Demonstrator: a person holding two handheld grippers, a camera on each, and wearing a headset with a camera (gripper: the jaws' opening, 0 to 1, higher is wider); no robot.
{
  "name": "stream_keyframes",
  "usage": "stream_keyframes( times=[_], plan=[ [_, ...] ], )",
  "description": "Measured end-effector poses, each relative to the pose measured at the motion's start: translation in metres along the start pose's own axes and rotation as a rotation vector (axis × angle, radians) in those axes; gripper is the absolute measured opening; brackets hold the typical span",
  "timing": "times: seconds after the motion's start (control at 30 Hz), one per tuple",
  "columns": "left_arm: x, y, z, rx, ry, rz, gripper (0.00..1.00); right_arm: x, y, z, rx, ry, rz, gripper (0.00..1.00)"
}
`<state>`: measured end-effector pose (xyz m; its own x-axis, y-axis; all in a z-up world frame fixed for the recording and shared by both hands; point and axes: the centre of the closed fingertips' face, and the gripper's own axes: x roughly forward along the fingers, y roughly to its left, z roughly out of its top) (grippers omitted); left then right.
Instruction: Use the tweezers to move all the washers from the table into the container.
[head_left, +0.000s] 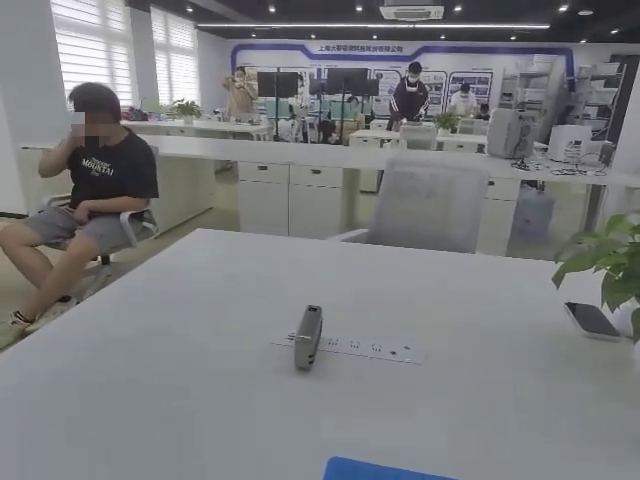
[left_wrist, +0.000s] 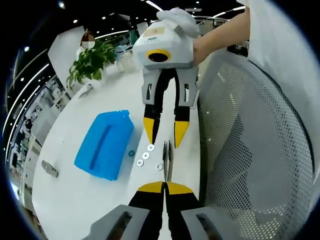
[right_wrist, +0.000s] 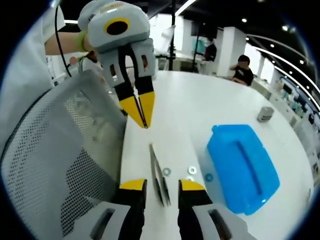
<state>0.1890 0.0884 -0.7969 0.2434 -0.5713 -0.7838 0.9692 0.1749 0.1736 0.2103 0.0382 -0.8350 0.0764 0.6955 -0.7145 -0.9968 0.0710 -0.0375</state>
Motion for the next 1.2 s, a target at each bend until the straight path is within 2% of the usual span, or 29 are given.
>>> stream_keyframes(
  times=[0.07,0.13,0.2,0.27,0.33,0.4,0.47,0.53,0.57,0.77,0.83,0.93,1.0,1.07,1.2],
  plan=[
    [0.000,-0.002,0.004,0.002,-0.009,-0.004,0.00,0.000,0.001,0.000,-0.002,-0.002,0.006,0.22],
    [0.003,-0.002,0.000,0.013,0.003,-0.004,0.00,0.002,0.001,-0.002,-0.015,0.013,0.003,0.22],
    [0.009,0.000,-0.011,-0.003,0.017,-0.007,0.00,0.004,0.001,-0.004,-0.021,0.025,0.005,0.21],
    [0.013,0.004,-0.029,-0.074,0.041,-0.002,0.00,0.002,0.002,-0.004,-0.022,0.031,0.004,0.22],
    [0.017,0.006,-0.046,-0.110,0.065,-0.011,0.00,0.002,0.000,-0.004,-0.019,0.029,-0.002,0.21],
    [0.019,0.006,-0.052,-0.143,0.061,-0.023,0.00,0.000,-0.001,-0.004,-0.006,0.019,-0.007,0.21],
    [0.022,0.005,-0.055,-0.146,0.061,-0.026,0.01,0.001,-0.002,-0.006,0.004,0.017,-0.007,0.21],
    [0.027,0.004,-0.055,-0.154,0.060,-0.036,0.09,0.002,-0.003,-0.010,0.004,0.029,-0.007,0.21],
    [0.030,0.004,-0.055,-0.158,0.060,-0.041,0.09,0.001,-0.003,-0.010,0.004,0.034,-0.007,0.21],
    [0.041,0.007,-0.058,-0.161,0.073,-0.044,0.06,0.001,-0.003,-0.009,0.010,0.034,-0.010,0.21],
    [0.044,0.008,-0.059,-0.154,0.082,-0.048,0.00,0.001,-0.004,-0.010,0.011,0.035,-0.010,0.21],
    [0.045,0.006,-0.059,-0.145,0.082,-0.061,0.00,0.002,-0.004,-0.010,0.007,0.038,-0.009,0.21],
    [0.043,0.005,-0.056,-0.125,0.079,-0.070,0.00,0.002,-0.004,-0.011,0.004,0.041,-0.009,0.21],
    [0.037,0.007,-0.049,-0.089,0.063,-0.053,0.00,0.002,-0.003,-0.011,0.002,0.042,-0.008,0.21],
    [0.023,0.008,-0.036,-0.054,0.038,-0.039,0.00,0.004,-0.002,-0.011,-0.003,0.044,-0.003,0.21]
  ],
)
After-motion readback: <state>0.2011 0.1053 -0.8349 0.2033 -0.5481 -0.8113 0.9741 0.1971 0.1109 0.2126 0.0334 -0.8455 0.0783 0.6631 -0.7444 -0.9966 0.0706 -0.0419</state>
